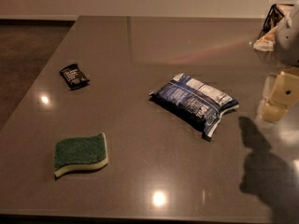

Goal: Pick blue chip bag

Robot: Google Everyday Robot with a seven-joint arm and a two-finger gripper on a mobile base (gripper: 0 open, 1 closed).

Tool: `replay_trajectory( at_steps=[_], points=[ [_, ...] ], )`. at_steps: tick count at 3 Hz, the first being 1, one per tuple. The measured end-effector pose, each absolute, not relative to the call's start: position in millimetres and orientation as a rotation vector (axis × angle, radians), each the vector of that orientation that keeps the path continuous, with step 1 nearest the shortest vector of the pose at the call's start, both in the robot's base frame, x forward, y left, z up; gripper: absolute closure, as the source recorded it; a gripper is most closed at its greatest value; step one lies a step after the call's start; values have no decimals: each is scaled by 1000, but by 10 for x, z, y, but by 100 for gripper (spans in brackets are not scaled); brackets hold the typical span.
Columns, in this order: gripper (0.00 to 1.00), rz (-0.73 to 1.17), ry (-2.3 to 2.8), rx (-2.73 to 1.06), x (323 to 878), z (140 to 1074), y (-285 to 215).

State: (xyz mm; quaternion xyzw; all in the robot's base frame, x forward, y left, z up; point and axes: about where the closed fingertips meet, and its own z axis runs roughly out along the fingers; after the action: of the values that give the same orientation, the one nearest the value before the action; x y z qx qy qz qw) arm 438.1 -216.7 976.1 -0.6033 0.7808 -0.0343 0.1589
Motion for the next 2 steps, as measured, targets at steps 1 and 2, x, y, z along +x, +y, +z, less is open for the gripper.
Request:
replay_trajectory(
  at_steps=[1,2],
  points=[
    [0,-98,2232,-1725,4381,9762,-2167],
    [0,-29,2245,-1673,4543,9693,-2011]
  ],
)
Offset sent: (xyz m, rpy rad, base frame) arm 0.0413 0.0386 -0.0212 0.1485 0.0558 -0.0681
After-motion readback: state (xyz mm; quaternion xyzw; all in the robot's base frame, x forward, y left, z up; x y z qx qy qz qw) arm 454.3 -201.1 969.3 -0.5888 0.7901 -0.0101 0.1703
